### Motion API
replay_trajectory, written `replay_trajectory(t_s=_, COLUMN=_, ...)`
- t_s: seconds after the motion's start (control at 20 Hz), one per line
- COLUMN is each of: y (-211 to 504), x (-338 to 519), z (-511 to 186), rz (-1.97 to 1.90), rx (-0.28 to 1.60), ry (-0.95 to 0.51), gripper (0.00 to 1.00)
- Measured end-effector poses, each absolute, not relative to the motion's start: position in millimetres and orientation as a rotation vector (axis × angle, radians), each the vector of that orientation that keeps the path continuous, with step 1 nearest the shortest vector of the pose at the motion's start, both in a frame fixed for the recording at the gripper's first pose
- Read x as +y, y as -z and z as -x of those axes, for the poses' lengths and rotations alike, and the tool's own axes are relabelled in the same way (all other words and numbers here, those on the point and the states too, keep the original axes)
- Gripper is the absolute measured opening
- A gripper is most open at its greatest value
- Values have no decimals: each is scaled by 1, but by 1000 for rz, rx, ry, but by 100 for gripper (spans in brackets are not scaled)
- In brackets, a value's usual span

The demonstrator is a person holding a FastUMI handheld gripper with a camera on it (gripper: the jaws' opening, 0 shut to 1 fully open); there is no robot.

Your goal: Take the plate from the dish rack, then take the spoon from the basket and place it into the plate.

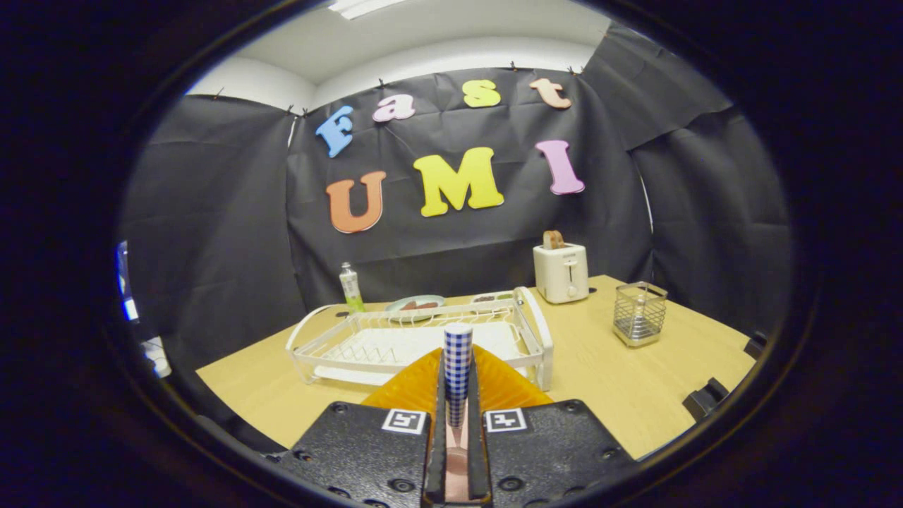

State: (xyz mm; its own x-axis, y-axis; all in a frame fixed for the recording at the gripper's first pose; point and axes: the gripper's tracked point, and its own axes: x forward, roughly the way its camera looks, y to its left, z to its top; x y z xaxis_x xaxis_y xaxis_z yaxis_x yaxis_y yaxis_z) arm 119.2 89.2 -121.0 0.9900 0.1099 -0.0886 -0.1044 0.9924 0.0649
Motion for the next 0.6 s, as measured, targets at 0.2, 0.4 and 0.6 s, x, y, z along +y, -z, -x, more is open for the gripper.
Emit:
replay_trajectory(t_s=0.2, y=124, x=86, z=-118, rz=-38, rx=58, ry=-118, gripper=19)
replay_trajectory(t_s=0.4, y=128, x=66, z=-118, rz=-38, rx=78, ry=-89, gripper=22)
replay_trajectory(t_s=0.6, y=133, x=43, z=-119, rz=-54, rx=152, ry=-49, gripper=48)
